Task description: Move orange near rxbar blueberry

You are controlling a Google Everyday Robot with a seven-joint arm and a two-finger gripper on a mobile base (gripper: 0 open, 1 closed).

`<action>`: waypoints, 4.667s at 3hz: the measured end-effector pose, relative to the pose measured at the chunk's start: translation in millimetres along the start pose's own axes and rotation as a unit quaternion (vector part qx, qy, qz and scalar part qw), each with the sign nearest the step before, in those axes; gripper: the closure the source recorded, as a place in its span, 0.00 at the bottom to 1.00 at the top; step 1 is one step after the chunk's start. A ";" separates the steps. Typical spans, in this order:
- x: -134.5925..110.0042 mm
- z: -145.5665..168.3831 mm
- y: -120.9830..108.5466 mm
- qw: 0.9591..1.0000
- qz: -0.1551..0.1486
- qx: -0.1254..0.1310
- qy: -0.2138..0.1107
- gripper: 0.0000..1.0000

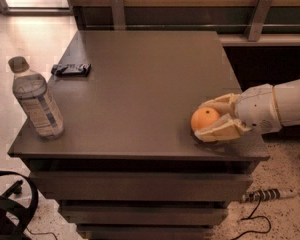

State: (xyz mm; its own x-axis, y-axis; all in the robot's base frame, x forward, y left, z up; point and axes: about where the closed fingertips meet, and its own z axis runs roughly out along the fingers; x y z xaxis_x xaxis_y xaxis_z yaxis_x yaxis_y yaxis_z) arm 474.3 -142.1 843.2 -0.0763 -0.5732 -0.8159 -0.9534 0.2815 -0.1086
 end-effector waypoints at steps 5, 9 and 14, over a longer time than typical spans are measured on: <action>-152.3 95.1 -131.5 0.995 0.012 0.088 -0.037 1.00; -189.1 225.0 -143.5 0.997 -0.019 0.072 -0.011 1.00; -183.5 311.7 -157.3 0.999 -0.002 0.032 -0.008 0.60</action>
Offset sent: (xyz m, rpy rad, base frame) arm 0.1020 0.0766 0.0867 0.0333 -0.0564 -0.0767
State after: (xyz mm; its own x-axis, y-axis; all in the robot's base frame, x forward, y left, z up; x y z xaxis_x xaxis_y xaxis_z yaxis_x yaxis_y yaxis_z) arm 729.3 158.7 832.9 -0.0674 -0.5618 -0.8246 -0.9331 0.3280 -0.1472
